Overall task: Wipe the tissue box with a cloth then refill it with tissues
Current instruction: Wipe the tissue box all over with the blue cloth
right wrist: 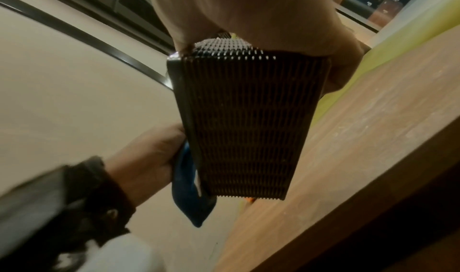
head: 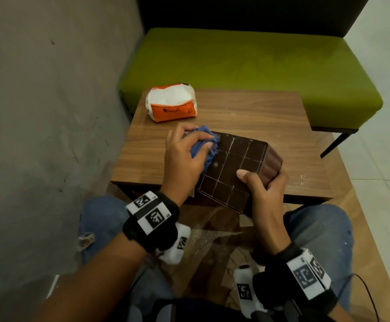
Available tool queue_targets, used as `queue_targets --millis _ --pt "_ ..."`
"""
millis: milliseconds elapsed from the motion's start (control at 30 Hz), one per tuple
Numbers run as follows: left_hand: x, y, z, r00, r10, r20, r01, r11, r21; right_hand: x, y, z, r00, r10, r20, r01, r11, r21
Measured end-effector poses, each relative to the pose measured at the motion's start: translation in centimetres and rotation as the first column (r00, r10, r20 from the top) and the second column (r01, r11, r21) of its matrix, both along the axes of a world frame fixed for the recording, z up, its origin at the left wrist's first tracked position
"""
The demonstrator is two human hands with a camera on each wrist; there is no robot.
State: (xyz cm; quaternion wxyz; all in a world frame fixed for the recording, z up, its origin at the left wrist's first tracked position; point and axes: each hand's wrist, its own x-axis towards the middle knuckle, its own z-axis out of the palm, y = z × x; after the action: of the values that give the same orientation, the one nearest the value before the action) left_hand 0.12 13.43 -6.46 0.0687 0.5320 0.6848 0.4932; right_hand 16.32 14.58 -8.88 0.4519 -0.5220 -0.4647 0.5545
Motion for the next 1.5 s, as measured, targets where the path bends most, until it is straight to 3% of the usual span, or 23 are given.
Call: queue_targets --millis 100,267,400,500,600,800,967,1100,1200,1333,1400,1500 --pt "1.7 -0.4 0.8 0.994 -0.104 -0.018 0.105 0.994 0.037 0.0 0.4 0.6 1.000 0.003 -0.013 -0.003 1.000 -0.003" --pt "1.4 0.9 2.9 0.996 -0.088 0.010 0.087 0.994 0.066 0.0 0.4 1.6 1.000 0.009 -0.019 -0.009 0.999 0.034" --pt "2.9 -2.6 1.6 0.981 -0.193 0.003 0.193 0.981 -0.037 0.7 0.7 1.9 0.998 -0.045 0.039 0.041 0.996 0.079" --pt "2.9 -2.0 2.1 0.988 -0.150 0.032 0.150 0.989 0.017 0.5 0.0 1.8 0.994 -0.027 0.105 0.015 0.994 0.111" --pt "2.5 0.6 3.5 0.996 -0.082 0.027 0.080 0.994 0.077 0.4 -0.2 1.9 0.997 -0.007 0.080 0.000 0.996 0.089" --pt "2.6 -2.6 1.6 0.980 -0.148 -0.130 0.150 0.989 0.006 1.0 -0.4 1.2 0.999 0.023 0.045 -0.025 0.999 0.045" --pt "1.8 0.0 3.2 0.977 -0.131 -0.170 0.141 0.989 0.050 0.5 -0.5 1.3 0.999 0.035 0.009 -0.035 0.999 0.026" --pt "2.0 -2.4 1.6 0.967 -0.211 -0.142 0.206 0.977 -0.050 1.7 -0.1 1.5 0.997 0.075 0.017 -0.075 0.997 0.030" --pt "0.1 -3.5 1.2 0.941 -0.334 0.047 0.337 0.931 -0.138 2.6 -0.3 1.2 0.974 0.219 0.061 -0.221 0.975 0.022" --pt "-5.6 -2.8 1.2 0.915 -0.316 0.250 0.376 0.893 -0.246 4.0 1.7 2.1 0.889 0.458 -0.010 -0.458 0.888 -0.052" --pt "-7.4 -2.4 1.8 0.884 -0.375 0.279 0.463 0.784 -0.414 4.7 3.3 2.6 0.839 0.543 0.011 -0.540 0.836 -0.092" --pt "-7.2 -0.8 2.7 0.818 -0.483 0.312 0.560 0.550 -0.619 4.7 4.9 3.9 0.721 0.682 0.120 -0.672 0.731 -0.121"
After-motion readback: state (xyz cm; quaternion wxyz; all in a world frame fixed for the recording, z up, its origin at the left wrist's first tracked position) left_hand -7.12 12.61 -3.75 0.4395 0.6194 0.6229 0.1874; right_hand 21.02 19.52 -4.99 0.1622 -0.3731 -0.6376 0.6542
